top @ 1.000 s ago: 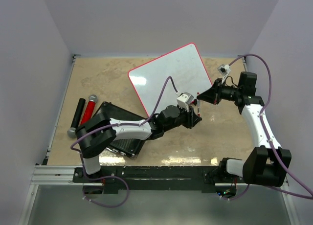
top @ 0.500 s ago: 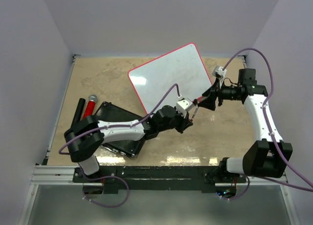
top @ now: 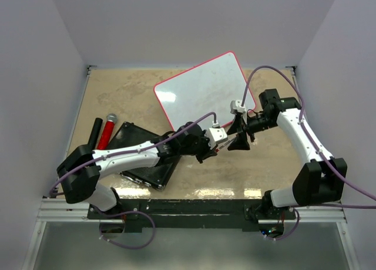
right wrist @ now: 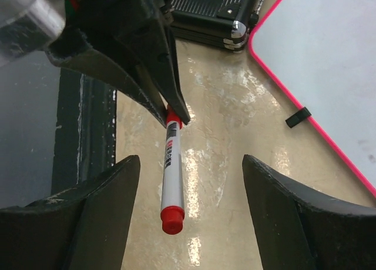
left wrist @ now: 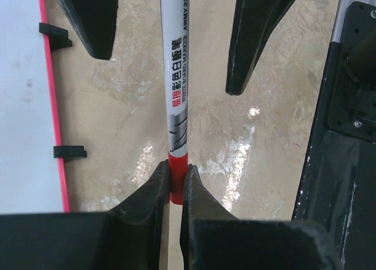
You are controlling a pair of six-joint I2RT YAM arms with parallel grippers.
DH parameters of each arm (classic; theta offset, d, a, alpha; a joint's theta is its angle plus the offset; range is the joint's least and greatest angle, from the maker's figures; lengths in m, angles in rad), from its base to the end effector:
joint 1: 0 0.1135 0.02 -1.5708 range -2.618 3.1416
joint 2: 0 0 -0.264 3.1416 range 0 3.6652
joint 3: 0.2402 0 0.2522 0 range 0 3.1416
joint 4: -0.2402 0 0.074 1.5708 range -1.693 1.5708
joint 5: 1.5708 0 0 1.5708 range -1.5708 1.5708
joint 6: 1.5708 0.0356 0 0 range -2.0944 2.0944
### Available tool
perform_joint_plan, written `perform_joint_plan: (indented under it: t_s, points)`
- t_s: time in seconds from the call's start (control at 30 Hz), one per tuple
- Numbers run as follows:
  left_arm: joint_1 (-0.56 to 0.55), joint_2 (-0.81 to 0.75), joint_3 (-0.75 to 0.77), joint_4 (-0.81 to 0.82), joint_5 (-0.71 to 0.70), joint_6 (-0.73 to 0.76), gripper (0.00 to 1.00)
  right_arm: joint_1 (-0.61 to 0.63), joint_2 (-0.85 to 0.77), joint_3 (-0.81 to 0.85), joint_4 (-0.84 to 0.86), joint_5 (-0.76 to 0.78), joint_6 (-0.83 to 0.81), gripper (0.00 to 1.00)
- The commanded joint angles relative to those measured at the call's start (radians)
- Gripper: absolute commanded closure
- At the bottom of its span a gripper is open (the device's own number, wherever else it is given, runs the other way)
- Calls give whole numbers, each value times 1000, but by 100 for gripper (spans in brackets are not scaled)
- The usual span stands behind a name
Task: Write a sentence on the whiteboard
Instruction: Pass from the right arm to the left, then pass from the left arm to the right
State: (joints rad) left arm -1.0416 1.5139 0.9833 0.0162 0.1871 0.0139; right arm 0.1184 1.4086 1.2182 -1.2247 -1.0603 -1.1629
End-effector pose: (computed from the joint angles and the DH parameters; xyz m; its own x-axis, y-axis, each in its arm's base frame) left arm 0.1667 -0.2981 0.2512 -0.2354 0.4296 -0.8718 0.9333 0.3503 -0.0794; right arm 0.2381 0.0596 0.2963 -0.2128 -0.4770 -0.8527 -0.9767 0.0790 0.1996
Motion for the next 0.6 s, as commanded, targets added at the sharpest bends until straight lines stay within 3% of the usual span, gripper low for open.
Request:
perform_joint_plan:
  t_s: [0.0,0.2,0.57]
  points:
    - [14,-54,20,-15,38,87,100,20,1,-8,-30,-4,-24,30]
    - [15,-43,25,-47,45,103,100,67,30,-2,-32,-20,5,51]
    - [32,-40,15,-32,45,106,100,107,49,-6,-10,-1,49,66]
